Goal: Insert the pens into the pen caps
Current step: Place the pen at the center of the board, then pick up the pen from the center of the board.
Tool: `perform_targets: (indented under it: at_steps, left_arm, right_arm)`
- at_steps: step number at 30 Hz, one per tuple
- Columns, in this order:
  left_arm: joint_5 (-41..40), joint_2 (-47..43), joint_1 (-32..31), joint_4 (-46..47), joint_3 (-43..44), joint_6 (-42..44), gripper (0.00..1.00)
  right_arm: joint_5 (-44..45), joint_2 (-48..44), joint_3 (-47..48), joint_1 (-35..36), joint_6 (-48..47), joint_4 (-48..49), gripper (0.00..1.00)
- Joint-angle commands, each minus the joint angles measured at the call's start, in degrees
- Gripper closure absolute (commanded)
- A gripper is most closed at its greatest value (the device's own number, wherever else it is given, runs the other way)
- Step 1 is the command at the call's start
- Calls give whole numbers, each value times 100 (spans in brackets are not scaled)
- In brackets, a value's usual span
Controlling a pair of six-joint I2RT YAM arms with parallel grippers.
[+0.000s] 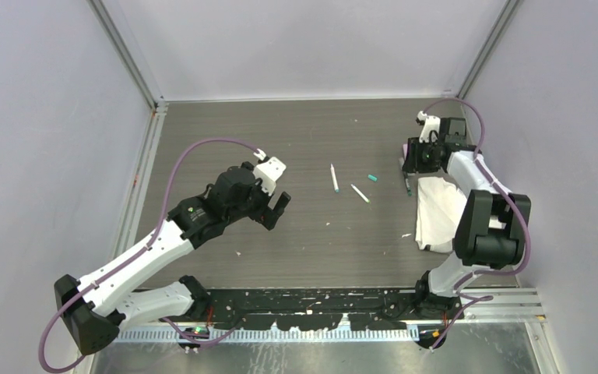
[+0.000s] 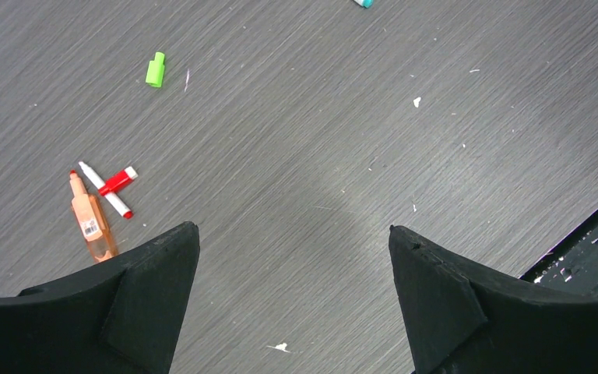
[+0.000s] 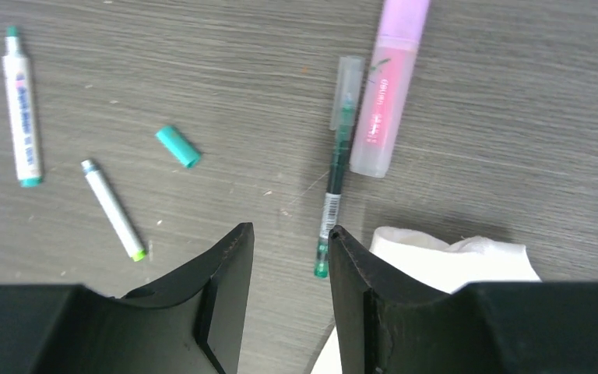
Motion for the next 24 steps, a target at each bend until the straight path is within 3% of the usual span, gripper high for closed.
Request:
perform_targets:
  at_steps: [1, 17, 24]
  left_arm:
    - [-51, -122, 29, 92, 11, 73, 8]
    - [-125, -99, 31, 145, -53, 264, 8]
    - [-212, -114, 33, 178, -83, 308, 8]
  right_arm:
    - [-863, -651, -115, -59, -393, -174, 54]
    - [-2602, -2092, -462, -71, -285, -120, 51]
    - [-3802, -2537, -692, -63, -413, 81, 49]
